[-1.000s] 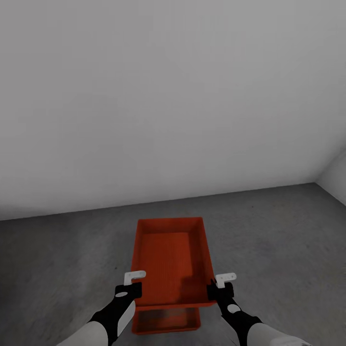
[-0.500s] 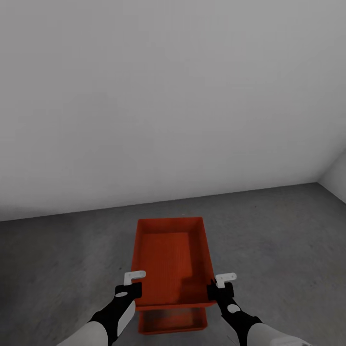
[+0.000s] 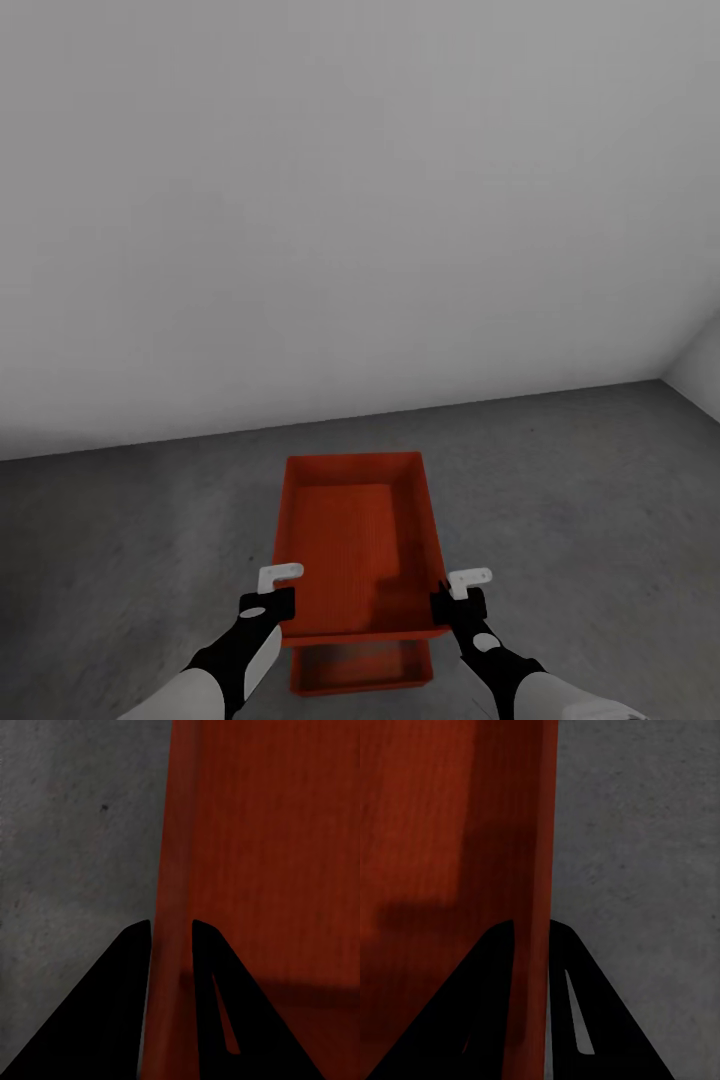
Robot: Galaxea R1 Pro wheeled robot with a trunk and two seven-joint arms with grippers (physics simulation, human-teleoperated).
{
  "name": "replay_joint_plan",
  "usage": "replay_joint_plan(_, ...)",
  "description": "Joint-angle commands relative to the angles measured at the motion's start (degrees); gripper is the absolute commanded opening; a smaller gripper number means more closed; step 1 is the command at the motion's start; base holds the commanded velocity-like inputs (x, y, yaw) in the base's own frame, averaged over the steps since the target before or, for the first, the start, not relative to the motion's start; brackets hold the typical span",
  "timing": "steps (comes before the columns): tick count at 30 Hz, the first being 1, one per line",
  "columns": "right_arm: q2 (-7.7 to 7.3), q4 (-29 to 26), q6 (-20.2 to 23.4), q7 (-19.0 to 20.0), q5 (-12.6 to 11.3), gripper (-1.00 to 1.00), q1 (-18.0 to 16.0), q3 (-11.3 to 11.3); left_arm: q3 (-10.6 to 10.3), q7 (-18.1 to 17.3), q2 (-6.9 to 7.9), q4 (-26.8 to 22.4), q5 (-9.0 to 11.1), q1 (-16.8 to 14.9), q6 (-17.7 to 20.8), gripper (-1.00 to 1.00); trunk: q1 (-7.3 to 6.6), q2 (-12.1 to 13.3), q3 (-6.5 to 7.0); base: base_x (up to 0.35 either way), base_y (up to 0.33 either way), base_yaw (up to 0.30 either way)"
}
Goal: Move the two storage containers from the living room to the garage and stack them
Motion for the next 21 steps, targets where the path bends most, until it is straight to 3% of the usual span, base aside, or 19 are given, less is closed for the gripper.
replay_joint_plan(1, -0.01, 0.2, -0.2, -0.8, -0.9, -1.00, 0.0, -2.3, 0.6, 1.0, 0.35, -0.3, -0.9, 0.0, -2.3, -1.00, 0.00, 0.0, -0.05, -0.017, 0.000, 0.000)
replay_joint_plan(9, 0.02, 0.2, -0.2, -0.8, -0.9, -1.00, 0.0, -2.3, 0.6, 1.0, 0.28, -0.3, -0.6, 0.0, -2.3, -1.00, 0.00, 0.0, -0.05, -0.197, 0.000, 0.000)
replay_joint_plan(13, 0.02, 0.2, -0.2, -0.8, -0.9, -1.00, 0.0, -2.3, 0.6, 1.0, 0.33, -0.3, 0.7, 0.0, -2.3, -1.00, 0.00, 0.0, -0.05, -0.274, 0.000, 0.000)
replay_joint_plan(21, 0.02, 0.2, -0.2, -0.8, -1.0, -1.00, 0.0, -2.3, 0.5, 0.9, 0.35, -0.3, 1.9, 0.0, -2.3, -1.00, 0.00, 0.0, -0.05, -0.045, 0.000, 0.000)
